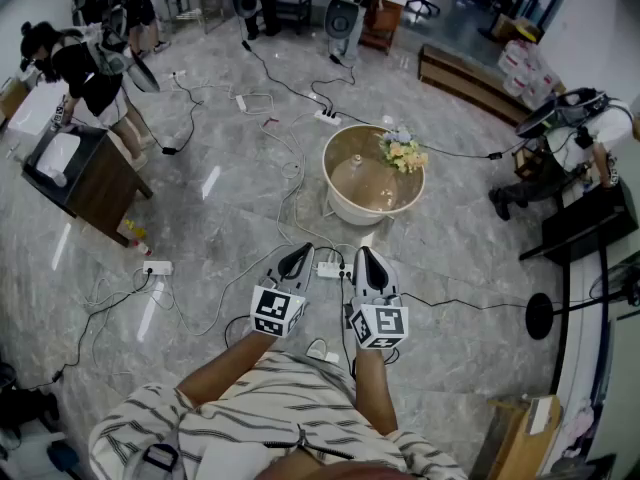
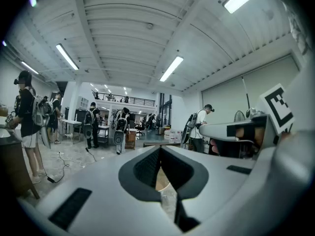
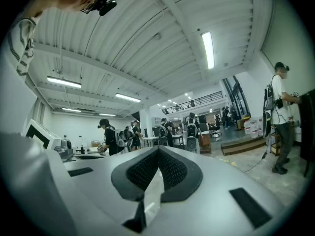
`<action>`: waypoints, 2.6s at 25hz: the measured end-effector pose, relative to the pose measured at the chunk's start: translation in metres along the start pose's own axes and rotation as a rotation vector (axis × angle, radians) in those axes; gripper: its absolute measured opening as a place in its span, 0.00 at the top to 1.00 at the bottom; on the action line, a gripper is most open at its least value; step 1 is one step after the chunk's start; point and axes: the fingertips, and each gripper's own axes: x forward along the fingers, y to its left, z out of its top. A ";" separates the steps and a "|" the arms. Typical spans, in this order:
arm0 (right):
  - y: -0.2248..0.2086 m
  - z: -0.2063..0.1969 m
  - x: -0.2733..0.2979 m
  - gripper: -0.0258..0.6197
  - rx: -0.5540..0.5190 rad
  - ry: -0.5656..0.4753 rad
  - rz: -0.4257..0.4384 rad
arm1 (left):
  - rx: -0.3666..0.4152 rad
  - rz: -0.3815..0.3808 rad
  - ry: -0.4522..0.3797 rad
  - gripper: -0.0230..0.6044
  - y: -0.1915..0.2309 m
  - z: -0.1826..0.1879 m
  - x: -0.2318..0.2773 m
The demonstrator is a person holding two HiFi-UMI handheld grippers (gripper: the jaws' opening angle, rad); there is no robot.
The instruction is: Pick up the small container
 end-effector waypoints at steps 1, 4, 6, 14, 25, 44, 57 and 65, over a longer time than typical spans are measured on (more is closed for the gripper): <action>-0.003 0.002 -0.002 0.95 -0.001 -0.002 0.005 | 0.001 0.002 -0.001 0.97 -0.005 0.000 0.002; -0.014 0.006 -0.006 0.95 -0.005 -0.008 0.015 | 0.003 0.009 -0.008 0.97 -0.016 0.003 0.008; -0.021 0.007 -0.007 0.95 -0.005 -0.013 0.022 | 0.003 0.010 -0.017 0.97 -0.021 0.005 0.012; -0.051 0.020 -0.016 0.95 -0.014 -0.057 0.098 | 0.020 0.041 -0.062 0.97 -0.059 0.012 0.033; -0.085 0.003 -0.001 0.95 0.038 -0.020 0.100 | -0.009 0.073 -0.003 0.97 -0.055 -0.010 0.058; -0.157 0.006 0.287 0.95 0.021 0.003 -0.024 | -0.055 -0.063 0.044 0.97 0.146 0.006 0.293; -0.229 -0.002 0.463 0.95 0.066 0.040 -0.256 | -0.014 -0.257 0.127 0.97 0.265 0.022 0.457; -0.246 -0.045 0.486 0.95 0.093 0.131 -0.298 | -0.036 -0.308 0.191 0.97 0.273 -0.015 0.495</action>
